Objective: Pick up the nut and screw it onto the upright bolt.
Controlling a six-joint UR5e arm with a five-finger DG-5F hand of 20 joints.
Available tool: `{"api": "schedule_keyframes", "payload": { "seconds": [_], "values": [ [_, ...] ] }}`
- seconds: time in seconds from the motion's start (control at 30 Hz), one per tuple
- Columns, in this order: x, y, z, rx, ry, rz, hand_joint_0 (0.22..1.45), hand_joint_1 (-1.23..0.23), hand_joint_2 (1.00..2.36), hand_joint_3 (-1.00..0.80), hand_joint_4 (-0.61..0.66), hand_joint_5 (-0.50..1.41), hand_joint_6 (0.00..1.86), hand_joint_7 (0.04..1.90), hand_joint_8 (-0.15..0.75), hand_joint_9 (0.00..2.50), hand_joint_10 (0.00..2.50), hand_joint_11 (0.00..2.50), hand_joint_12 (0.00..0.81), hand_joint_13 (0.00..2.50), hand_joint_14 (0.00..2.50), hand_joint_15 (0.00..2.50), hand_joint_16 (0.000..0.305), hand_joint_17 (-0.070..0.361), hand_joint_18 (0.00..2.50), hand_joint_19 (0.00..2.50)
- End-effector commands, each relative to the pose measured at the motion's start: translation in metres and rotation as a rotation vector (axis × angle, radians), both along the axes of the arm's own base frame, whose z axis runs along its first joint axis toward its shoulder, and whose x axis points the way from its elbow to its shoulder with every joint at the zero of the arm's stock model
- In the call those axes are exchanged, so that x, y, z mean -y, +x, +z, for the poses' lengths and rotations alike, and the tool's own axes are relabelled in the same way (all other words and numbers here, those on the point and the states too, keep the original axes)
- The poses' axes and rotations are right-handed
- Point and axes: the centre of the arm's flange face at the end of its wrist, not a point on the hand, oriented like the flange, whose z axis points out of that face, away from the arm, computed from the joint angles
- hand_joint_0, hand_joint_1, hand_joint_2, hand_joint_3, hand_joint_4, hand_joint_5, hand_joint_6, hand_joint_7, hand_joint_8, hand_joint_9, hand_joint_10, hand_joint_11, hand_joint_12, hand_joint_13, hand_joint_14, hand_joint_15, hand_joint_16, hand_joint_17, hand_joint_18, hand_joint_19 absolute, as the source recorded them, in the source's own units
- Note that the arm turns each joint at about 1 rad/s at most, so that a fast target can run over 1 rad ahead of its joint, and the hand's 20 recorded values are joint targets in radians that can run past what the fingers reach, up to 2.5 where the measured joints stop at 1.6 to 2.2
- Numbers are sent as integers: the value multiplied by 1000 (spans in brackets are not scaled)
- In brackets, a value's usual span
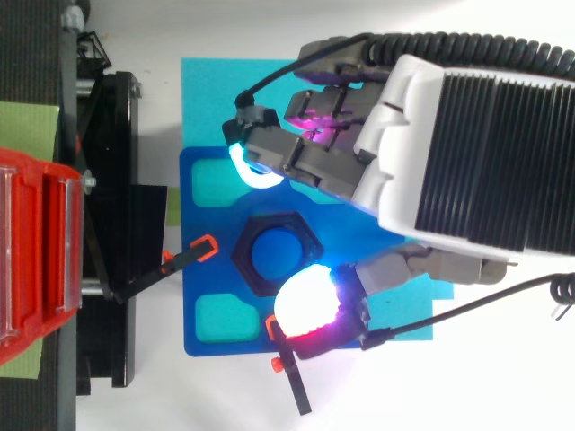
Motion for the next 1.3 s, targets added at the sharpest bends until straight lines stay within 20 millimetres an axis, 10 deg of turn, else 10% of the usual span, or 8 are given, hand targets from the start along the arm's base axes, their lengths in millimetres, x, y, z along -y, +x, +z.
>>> {"api": "schedule_keyframes", "payload": {
  "seconds": [0.0,0.37,0.67,1.27],
  "values": [
    [-7,2,2,22,4,3,487,-272,1000,-500,258,-84,503,819,252,993,0,0,233,832,0,0,29,64,616,152],
    [-38,5,4,53,39,-25,484,-266,1000,-500,249,-85,503,812,251,963,0,0,237,795,0,0,29,66,569,136],
    [-56,4,3,53,53,-26,450,-251,1000,-500,92,-191,501,574,193,497,0,0,287,418,0,0,34,77,33,0],
    [-49,1,-18,9,37,-25,427,-200,1000,-500,109,-187,501,602,172,197,0,0,334,115,0,0,42,94,0,0]
  ]
}}
